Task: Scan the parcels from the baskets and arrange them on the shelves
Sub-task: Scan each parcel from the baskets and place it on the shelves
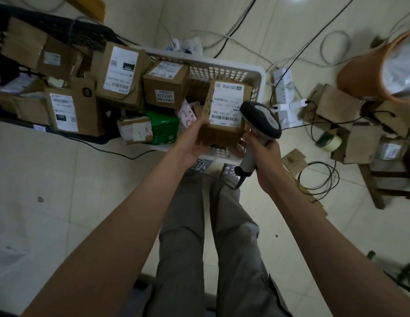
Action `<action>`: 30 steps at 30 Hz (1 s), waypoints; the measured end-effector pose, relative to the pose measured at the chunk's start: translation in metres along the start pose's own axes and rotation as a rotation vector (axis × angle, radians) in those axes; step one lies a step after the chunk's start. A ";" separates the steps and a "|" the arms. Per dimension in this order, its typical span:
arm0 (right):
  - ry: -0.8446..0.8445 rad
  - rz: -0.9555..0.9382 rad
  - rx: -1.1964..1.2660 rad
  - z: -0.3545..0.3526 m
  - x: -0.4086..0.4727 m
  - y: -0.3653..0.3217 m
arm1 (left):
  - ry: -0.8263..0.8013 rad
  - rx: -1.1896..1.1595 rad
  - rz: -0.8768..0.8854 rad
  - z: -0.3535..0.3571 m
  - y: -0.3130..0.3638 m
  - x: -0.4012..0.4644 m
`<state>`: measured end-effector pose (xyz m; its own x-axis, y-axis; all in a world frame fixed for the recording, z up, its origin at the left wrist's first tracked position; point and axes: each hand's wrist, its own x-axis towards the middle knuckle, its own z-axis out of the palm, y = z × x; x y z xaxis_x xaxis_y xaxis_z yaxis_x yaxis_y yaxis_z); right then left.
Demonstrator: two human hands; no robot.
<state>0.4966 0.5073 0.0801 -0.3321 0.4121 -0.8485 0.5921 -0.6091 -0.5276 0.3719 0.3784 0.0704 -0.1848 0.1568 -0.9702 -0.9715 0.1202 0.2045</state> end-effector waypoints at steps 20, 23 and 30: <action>-0.393 -0.368 -0.428 0.060 -0.279 -0.127 | 0.022 -0.059 0.346 -0.096 -0.004 -0.328; -0.499 -0.446 -0.482 0.091 -0.323 -0.132 | 0.087 -0.126 0.417 -0.129 -0.011 -0.379; -0.717 -0.593 -0.571 0.169 -0.437 -0.114 | 0.223 -0.384 0.651 -0.220 -0.049 -0.493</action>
<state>0.4506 0.2820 0.5042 -0.9181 -0.0675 -0.3905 0.3888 0.0365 -0.9206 0.4781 0.0791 0.5101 -0.7204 -0.1256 -0.6821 -0.6332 -0.2820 0.7207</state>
